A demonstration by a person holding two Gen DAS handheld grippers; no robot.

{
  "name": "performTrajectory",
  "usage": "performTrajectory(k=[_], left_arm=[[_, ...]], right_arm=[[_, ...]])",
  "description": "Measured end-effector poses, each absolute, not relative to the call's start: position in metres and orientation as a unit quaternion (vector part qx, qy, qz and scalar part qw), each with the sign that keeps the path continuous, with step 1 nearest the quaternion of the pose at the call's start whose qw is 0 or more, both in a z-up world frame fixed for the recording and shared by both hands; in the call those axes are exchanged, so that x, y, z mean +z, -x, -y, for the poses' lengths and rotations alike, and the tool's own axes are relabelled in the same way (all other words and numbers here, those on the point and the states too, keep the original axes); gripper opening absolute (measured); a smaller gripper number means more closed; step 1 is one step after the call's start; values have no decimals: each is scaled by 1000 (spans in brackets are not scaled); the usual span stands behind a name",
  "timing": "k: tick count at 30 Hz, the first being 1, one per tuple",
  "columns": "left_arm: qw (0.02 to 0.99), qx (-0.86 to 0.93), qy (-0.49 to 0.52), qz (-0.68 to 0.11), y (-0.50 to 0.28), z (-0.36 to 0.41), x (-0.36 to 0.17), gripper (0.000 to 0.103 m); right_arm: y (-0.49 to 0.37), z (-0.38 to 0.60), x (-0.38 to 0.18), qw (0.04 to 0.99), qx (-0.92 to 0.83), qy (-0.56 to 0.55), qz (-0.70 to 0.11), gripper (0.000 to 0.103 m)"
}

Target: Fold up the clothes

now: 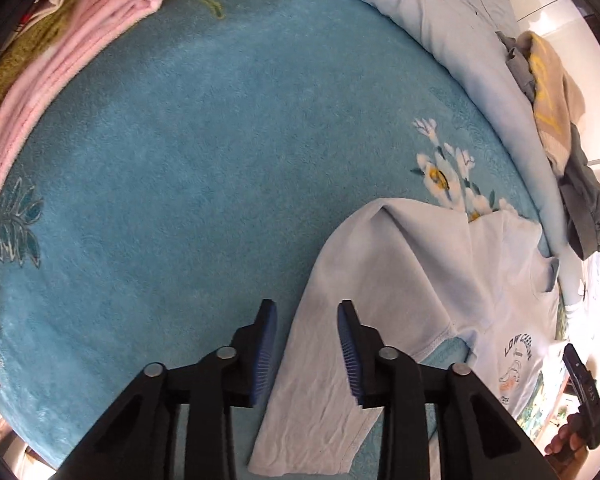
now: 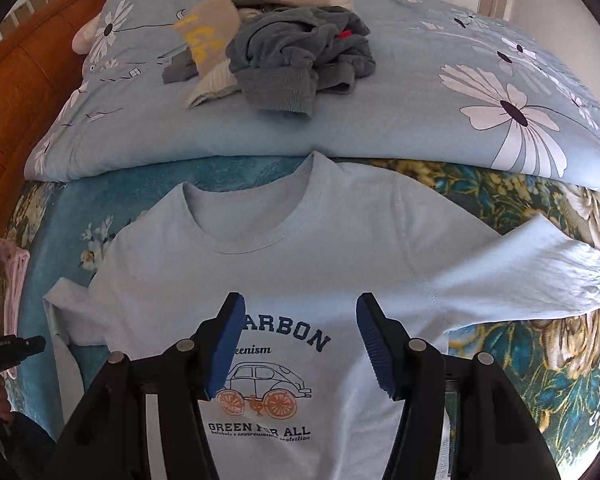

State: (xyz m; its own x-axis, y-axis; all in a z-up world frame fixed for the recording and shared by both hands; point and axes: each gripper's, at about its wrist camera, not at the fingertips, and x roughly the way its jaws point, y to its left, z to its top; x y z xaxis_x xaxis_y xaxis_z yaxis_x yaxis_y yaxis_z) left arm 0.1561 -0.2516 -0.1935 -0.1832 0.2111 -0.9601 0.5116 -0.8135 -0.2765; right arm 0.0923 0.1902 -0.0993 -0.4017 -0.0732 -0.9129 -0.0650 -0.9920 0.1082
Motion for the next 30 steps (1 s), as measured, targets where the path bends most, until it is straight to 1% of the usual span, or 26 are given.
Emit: performTrajectory(k=[3, 4, 5, 6, 7, 11, 17, 19, 21, 23, 24, 25, 27, 29, 30], left_arm=[[120, -707, -644, -267, -153, 239, -204, 42], [121, -709, -643, -263, -153, 234, -204, 38], [121, -713, -640, -260, -153, 230, -203, 12], [113, -712, -640, -267, -153, 226, -203, 3], [106, -714, -639, -267, -153, 223, -203, 2], [102, -730, -633, -236, -150, 225, -187, 2], [161, -751, -624, -147, -136, 278, -160, 2], [151, -753, -628, -128, -126, 288, -164, 2], [164, -748, -638, -83, -117, 289, -174, 6], [177, -738, -650, -44, -110, 287, -183, 7], [182, -731, -657, -33, -107, 286, -187, 7], [182, -733, -654, -46, -109, 285, -184, 7], [178, -741, -641, -86, -117, 284, -175, 11], [176, -753, -620, -134, -129, 280, -162, 31], [176, -762, -602, -162, -139, 276, -152, 35]], right_arm=[[-92, -183, -100, 11, -834, -549, 54, 59], [-91, -181, -100, 14, -834, -549, 54, 59], [-91, -180, -99, 17, -834, -549, 53, 59], [-90, -179, -99, 20, -834, -549, 52, 59], [-90, -178, -100, 21, -833, -550, 52, 59], [-89, -175, -102, 31, -830, -554, 58, 59], [-88, -178, -105, 32, -827, -558, 55, 59], [-88, -179, -108, 27, -825, -562, 59, 59], [-88, -180, -110, 26, -822, -566, 61, 59], [-88, -180, -110, 25, -820, -569, 60, 59], [-88, -180, -109, 25, -819, -570, 59, 59], [-89, -181, -107, 23, -819, -571, 57, 59], [-92, -185, -101, 17, -820, -570, 51, 59], [-97, -193, -94, 4, -822, -567, 48, 59], [-99, -198, -91, -3, -823, -566, 48, 59]])
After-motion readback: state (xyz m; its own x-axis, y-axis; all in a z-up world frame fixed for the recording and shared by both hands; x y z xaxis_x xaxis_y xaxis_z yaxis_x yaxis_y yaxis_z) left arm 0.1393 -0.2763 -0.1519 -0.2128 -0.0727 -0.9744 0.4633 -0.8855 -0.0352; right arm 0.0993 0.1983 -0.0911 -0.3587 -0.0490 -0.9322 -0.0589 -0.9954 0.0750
